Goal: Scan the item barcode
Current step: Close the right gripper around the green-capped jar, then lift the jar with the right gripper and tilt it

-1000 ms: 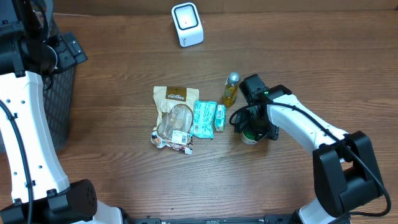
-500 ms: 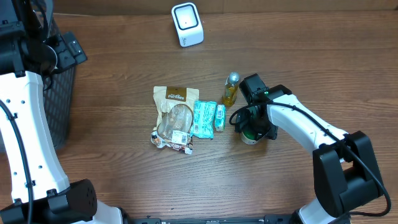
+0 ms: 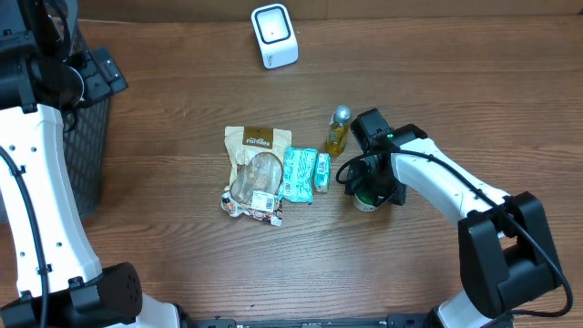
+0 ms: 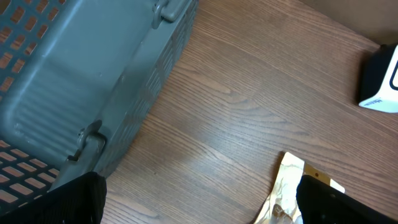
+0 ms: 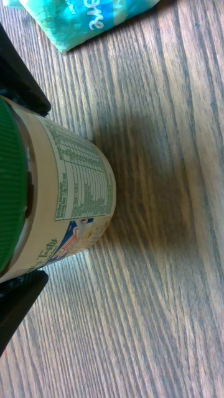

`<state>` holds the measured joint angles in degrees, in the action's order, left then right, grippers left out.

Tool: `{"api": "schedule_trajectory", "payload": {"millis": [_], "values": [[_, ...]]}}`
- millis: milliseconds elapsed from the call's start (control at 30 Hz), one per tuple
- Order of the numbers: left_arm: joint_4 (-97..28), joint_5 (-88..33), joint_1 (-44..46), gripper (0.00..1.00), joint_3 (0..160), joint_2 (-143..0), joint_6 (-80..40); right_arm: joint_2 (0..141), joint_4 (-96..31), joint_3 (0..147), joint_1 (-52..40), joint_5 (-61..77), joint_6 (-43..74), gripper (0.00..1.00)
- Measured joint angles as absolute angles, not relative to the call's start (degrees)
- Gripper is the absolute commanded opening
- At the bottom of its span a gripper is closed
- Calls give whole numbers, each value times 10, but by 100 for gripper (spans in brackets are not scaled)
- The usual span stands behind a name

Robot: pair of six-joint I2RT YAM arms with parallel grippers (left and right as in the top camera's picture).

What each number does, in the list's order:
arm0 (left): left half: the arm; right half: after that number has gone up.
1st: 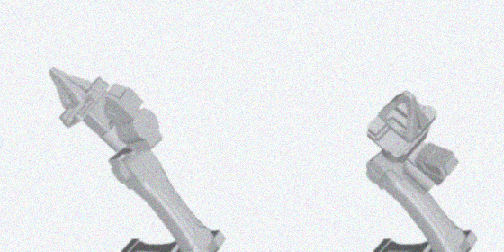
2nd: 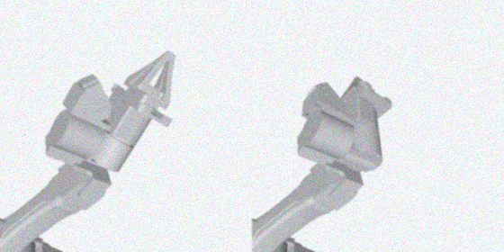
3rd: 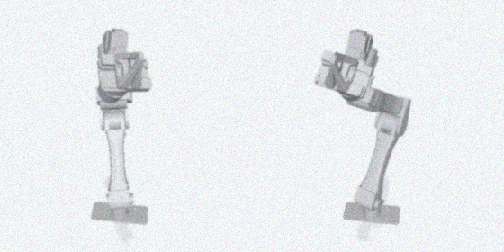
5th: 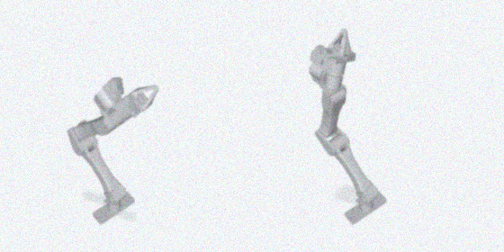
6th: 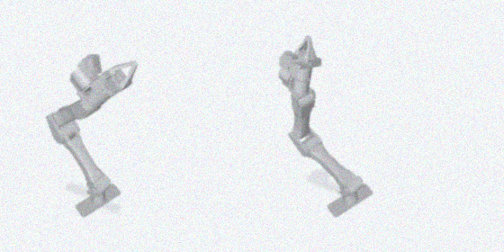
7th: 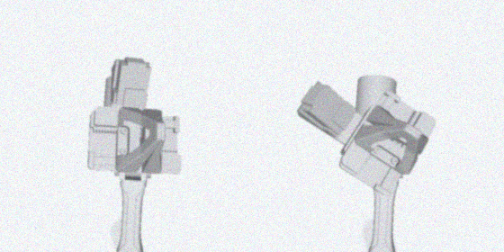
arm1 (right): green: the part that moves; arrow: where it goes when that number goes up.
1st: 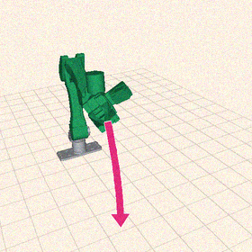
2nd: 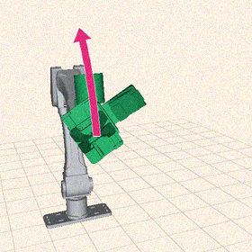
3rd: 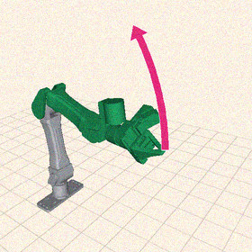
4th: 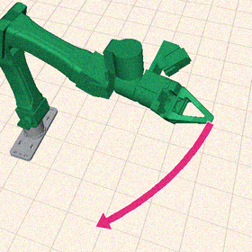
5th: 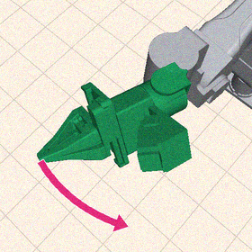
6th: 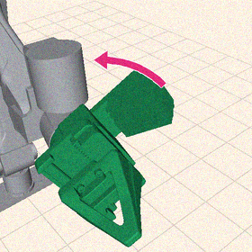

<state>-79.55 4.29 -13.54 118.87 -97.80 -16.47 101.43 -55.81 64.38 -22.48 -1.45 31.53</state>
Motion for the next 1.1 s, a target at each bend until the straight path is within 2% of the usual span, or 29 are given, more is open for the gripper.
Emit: {"api": "schedule_trajectory", "payload": {"millis": [500, 567, 633, 767, 1100], "values": [[-795, 43, -135, 100, 1189, -978, -165, 1014, -561, 644, -225, -15, 315, 76], [-795, 43, -135, 100, 1189, -978, -165, 1014, -561, 644, -225, -15, 315, 71], [-795, 43, -135, 100, 1189, -978, -165, 1014, -562, 644, -225, -14, 315, 71], [-795, 43, -135, 99, 1189, -978, -165, 1014, -563, 644, -225, -13, 315, 61], [-796, 43, -135, 100, 1189, -978, -165, 1014, -673, 691, -203, -13, 315, 61]]}}
